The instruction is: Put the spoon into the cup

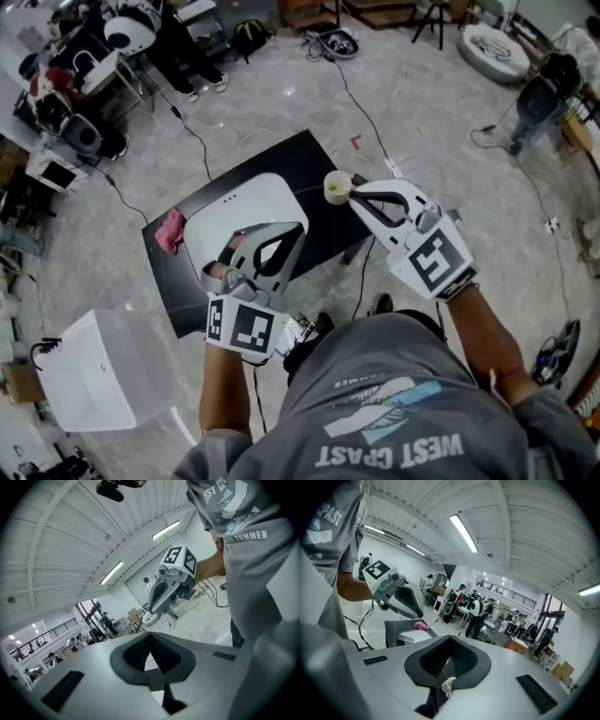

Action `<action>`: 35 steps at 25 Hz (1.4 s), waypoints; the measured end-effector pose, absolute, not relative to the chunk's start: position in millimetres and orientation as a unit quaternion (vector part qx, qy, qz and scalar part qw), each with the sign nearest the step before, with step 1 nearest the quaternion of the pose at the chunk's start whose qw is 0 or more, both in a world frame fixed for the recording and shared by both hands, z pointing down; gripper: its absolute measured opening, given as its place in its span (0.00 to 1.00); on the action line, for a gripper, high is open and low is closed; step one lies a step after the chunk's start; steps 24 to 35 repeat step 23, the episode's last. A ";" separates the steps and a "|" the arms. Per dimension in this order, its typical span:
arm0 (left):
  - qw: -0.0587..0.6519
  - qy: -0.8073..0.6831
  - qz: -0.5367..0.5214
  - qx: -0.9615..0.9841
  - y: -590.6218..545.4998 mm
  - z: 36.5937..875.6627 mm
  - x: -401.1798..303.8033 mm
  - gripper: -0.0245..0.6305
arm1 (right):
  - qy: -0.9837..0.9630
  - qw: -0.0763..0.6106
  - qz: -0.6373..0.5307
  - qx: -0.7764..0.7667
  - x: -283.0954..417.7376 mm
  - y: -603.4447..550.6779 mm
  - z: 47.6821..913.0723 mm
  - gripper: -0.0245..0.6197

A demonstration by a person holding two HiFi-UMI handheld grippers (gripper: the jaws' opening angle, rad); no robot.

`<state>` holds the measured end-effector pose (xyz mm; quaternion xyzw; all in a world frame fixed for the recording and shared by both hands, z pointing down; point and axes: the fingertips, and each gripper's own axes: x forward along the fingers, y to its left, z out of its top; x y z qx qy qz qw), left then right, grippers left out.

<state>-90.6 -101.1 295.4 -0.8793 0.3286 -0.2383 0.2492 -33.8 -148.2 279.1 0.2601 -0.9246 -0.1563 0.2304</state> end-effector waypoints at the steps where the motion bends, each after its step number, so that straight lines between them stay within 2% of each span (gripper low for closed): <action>1: 0.249 0.328 -0.235 -0.881 -100.9 295.1 -88.9 0.04 | -0.925 0.227 -0.153 0.264 -33.3 -145.5 277.4 0.08; 35: 0.249 0.309 -0.233 -0.888 -93.3 302.8 -85.6 0.04 | -0.918 0.240 -0.139 0.282 -28.9 -133.8 284.0 0.08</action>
